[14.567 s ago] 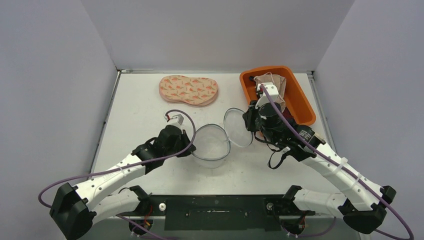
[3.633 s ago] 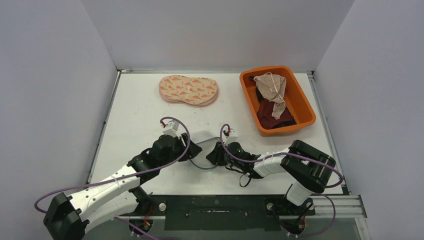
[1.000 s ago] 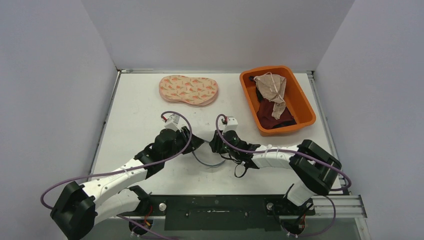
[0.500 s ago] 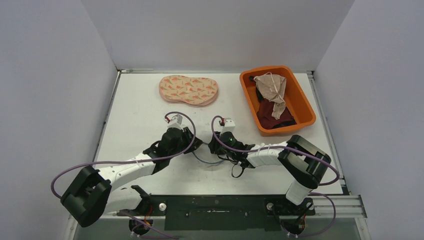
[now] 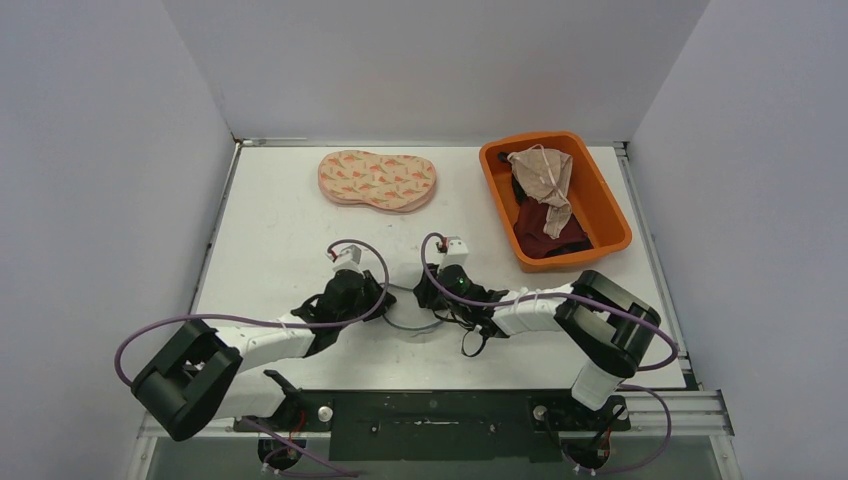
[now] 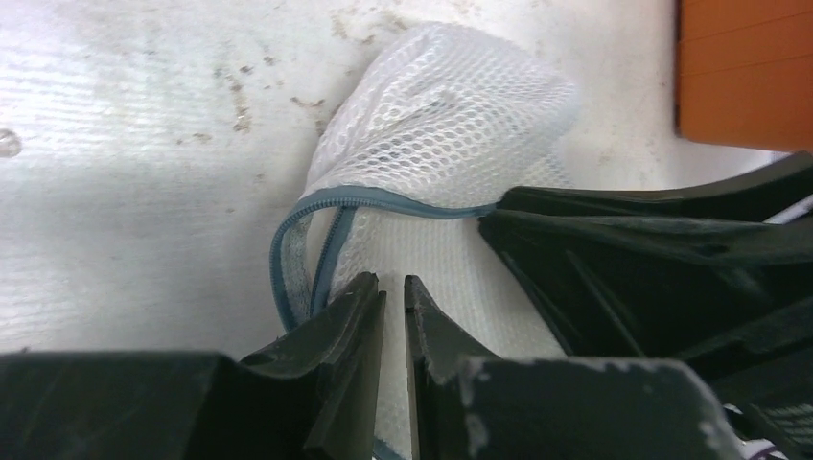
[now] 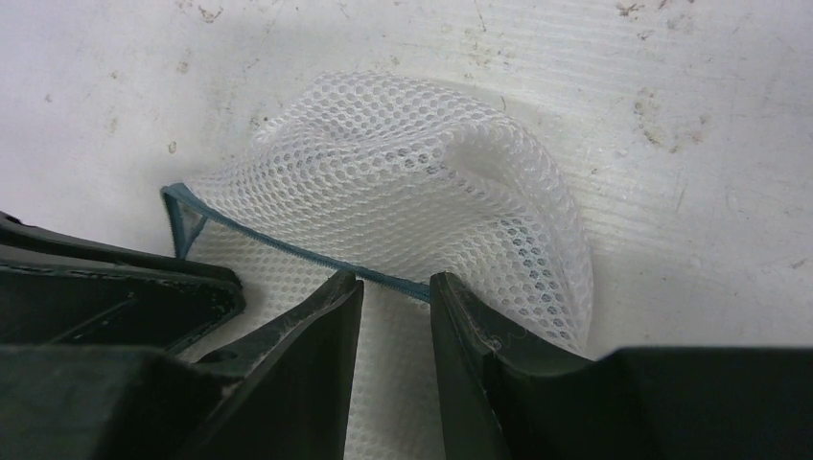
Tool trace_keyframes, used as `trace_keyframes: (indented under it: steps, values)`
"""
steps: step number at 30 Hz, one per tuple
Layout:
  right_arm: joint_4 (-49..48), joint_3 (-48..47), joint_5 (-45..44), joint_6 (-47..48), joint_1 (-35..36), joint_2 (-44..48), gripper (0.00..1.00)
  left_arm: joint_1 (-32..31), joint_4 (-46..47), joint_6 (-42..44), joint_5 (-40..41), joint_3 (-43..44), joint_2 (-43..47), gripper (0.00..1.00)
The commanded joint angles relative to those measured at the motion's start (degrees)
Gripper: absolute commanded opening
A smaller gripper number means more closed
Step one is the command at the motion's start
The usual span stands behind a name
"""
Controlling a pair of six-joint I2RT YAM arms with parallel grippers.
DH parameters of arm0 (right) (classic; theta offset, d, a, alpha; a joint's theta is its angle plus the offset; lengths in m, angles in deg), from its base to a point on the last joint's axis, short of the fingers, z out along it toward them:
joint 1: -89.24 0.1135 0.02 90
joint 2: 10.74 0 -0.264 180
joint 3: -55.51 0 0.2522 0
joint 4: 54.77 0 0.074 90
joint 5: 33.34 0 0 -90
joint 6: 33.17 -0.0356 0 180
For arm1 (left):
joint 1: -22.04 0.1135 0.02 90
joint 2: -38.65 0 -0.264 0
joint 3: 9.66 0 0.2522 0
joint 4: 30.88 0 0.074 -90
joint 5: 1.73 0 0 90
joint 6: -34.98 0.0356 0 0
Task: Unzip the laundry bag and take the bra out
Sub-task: Adjust the laundry bag at the center of the board.
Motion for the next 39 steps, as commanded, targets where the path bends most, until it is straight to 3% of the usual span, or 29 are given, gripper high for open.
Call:
trace_keyframes:
  steps: [1, 10, 21, 28, 39]
  values:
    - [-0.7, 0.7, 0.5, -0.6, 0.7, -0.1, 0.34, 0.4, 1.3, -0.1, 4.6, -2.0, -3.1, 0.13]
    - [0.8, 1.5, 0.7, -0.3, 1.3, 2.6, 0.36, 0.4, 3.8, -0.7, 3.8, -2.1, -7.7, 0.12]
    - [5.5, -0.6, 6.1, 1.3, 1.9, 14.7, 0.48, -0.7, -4.1, -0.1, 3.1, 0.6, 3.9, 0.17]
    - [3.0, 2.6, 8.3, -2.8, 3.0, 15.1, 0.44, -1.1, -6.6, 0.3, 3.2, 0.7, 7.0, 0.19]
    - [-1.6, 9.1, 5.3, -4.0, 3.1, 8.9, 0.40, -1.1, -2.5, -0.3, 5.4, -2.9, 1.5, 0.19]
